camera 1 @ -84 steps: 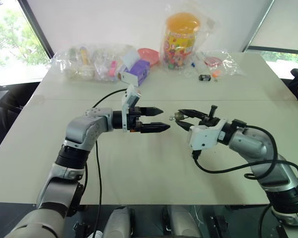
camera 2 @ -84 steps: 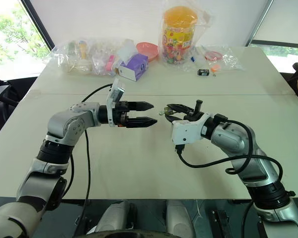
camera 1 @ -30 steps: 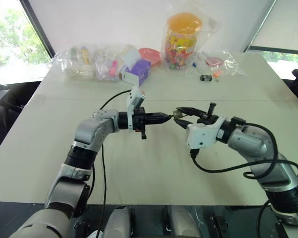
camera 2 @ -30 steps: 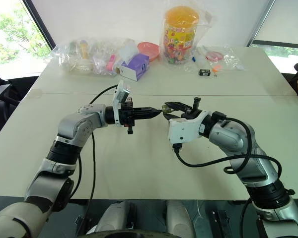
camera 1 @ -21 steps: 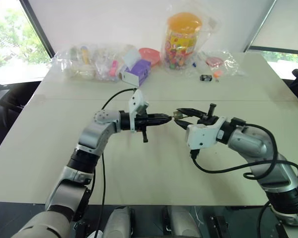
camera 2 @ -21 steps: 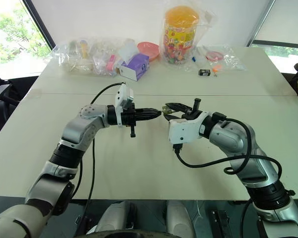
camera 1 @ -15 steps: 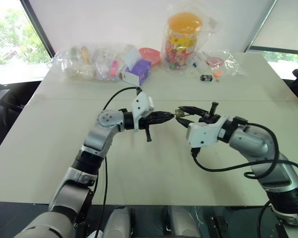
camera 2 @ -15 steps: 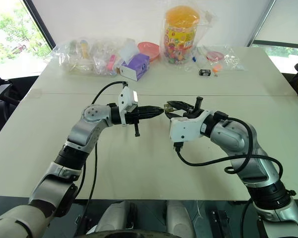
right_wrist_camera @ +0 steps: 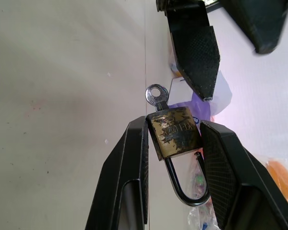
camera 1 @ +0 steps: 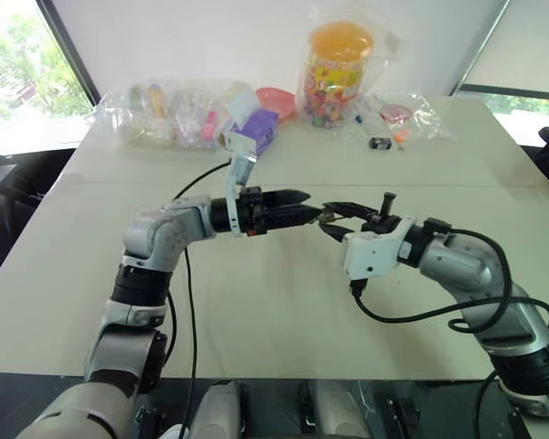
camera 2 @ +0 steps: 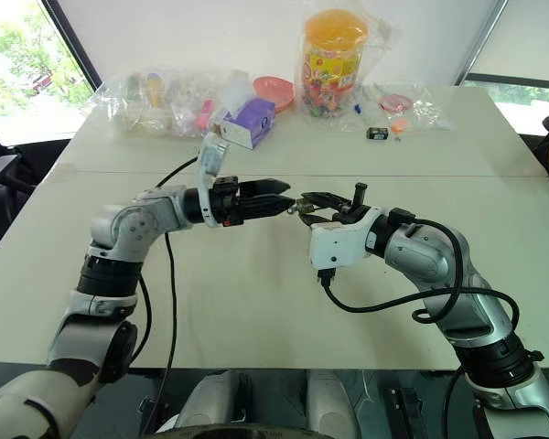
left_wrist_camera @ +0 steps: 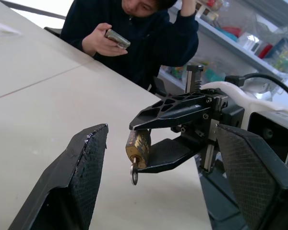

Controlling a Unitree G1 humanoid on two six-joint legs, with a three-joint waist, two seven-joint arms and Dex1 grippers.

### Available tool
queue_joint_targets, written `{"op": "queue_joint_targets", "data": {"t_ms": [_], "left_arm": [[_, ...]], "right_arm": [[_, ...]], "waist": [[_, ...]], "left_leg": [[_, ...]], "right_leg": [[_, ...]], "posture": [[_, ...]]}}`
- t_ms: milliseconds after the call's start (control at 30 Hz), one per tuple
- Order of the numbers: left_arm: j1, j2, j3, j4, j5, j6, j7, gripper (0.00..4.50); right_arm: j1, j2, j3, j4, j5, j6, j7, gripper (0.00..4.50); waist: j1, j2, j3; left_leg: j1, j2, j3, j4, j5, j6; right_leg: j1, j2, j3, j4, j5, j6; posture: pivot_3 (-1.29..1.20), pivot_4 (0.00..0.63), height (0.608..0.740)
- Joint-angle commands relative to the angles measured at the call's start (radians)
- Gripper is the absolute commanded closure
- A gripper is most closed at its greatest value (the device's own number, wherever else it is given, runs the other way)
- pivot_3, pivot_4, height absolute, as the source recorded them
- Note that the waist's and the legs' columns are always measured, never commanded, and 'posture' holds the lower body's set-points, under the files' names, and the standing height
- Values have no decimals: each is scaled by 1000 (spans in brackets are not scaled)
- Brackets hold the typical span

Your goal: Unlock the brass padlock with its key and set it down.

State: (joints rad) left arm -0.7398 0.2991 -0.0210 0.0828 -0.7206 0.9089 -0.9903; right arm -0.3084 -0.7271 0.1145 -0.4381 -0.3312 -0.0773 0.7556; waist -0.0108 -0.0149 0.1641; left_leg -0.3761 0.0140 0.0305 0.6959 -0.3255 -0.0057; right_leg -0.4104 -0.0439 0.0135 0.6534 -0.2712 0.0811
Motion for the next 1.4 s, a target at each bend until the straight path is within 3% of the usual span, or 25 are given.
{"op": "queue_joint_targets", "data": {"t_ms": [33,233,667,767,933,1400], "left_arm": [[8,-12,-18,-11,26,-37,21,1124],[21,-86,-23,108,84,-103,76,1124],[8,-141,-6,133,73,-121,83,1124],[9,-147,-6,134,72,-123,84,2020],[9,-154,-1,134,57,-113,82,4478],[23,-121,-31,98,49,-54,53,4478]], "right_arm": [[-13,-10,-9,-42,8,-11,1,3508],[-21,-5,-6,-35,4,-13,0,3508],[-16,-12,-16,-47,3,-2,3,3508],[-14,-15,-19,-48,4,-2,4,3508],[-16,-17,-16,-48,3,-2,3,3508],[-42,-11,-13,-45,19,20,13,3508]], "waist": [[0,0,0],[1,0,0],[1,-1,1],[2,-1,1],[1,-1,1],[1,-1,1]], "left_leg": [[0,0,0,0,0,0],[0,0,0,0,0,0],[0,0,0,0,0,0],[0,0,0,0,0,0],[0,0,0,0,0,0],[0,0,0,0,0,0]], "right_leg": [[0,0,0,0,0,0],[0,0,0,0,0,0],[0,0,0,-1,0,0],[0,-1,0,-1,0,0],[0,-1,0,-1,0,0],[0,-1,0,-1,0,0]], "posture": [[0,150,735],[0,150,735],[0,150,735],[0,150,735],[0,150,735],[0,150,735]]}}
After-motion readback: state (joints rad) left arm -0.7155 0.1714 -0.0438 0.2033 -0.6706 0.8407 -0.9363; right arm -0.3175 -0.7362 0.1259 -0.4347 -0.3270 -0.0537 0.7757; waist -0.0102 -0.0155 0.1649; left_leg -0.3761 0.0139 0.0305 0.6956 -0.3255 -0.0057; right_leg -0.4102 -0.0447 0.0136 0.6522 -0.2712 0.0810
